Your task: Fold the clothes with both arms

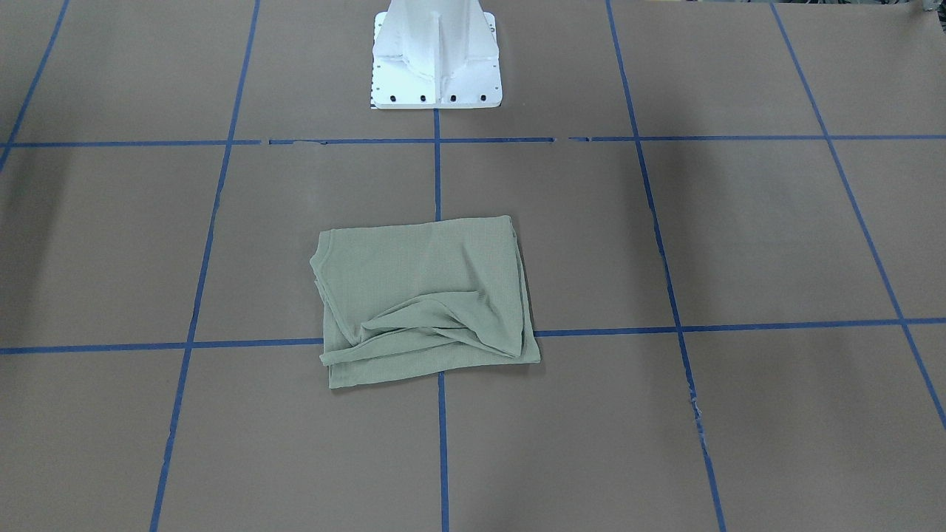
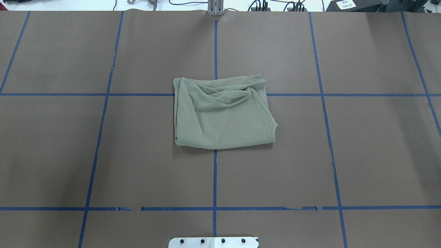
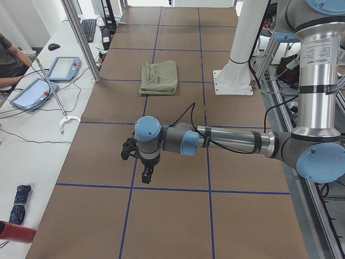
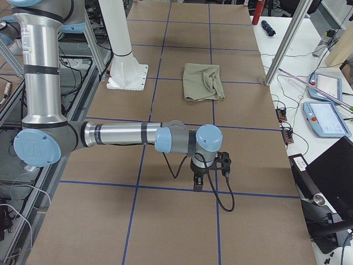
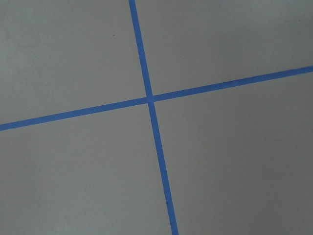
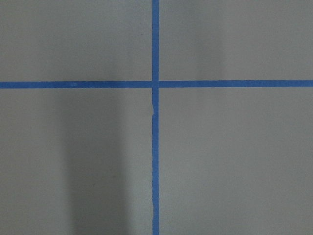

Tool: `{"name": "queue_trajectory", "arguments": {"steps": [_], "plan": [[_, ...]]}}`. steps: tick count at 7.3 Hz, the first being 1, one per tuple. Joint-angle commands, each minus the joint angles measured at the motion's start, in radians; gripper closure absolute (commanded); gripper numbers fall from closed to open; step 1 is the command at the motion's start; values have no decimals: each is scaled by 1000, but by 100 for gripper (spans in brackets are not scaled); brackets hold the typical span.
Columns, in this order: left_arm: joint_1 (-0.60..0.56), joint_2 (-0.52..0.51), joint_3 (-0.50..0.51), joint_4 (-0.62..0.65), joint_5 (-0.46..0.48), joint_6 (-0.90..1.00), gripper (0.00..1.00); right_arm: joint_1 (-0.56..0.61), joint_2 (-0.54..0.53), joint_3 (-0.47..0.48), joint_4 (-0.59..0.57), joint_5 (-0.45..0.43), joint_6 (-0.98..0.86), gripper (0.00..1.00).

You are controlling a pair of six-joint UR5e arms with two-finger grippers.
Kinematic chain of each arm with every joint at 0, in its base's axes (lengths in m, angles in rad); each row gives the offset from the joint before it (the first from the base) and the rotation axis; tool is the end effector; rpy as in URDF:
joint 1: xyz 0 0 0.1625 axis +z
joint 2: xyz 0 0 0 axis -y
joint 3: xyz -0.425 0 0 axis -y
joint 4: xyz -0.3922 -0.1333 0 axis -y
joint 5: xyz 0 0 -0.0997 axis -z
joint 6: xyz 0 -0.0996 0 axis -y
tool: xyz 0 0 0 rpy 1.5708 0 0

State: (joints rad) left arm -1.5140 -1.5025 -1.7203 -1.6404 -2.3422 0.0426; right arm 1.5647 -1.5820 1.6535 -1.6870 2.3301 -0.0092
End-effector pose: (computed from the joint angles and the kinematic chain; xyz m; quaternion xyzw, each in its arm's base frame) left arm -0.0370 -0.4741 0.6103 0.0671 0.3756 0.0742 0.9214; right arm 0.0618 -0.4832 0.6361 -0.0202 -0.3705 0.0012 0.9286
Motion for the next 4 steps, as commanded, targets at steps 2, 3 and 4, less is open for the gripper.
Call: {"name": "queue_trajectory", "arguments": {"steps": [2, 3, 4], "plan": [[0, 2, -1, -1, 0, -1, 0, 0, -3, -3, 0, 0, 0, 0], [0, 2, -1, 1, 1, -1, 0, 0, -3, -3, 0, 0, 0, 0], [0, 4, 1, 1, 0, -16, 0, 0, -3, -3, 0, 0, 0, 0]]}}
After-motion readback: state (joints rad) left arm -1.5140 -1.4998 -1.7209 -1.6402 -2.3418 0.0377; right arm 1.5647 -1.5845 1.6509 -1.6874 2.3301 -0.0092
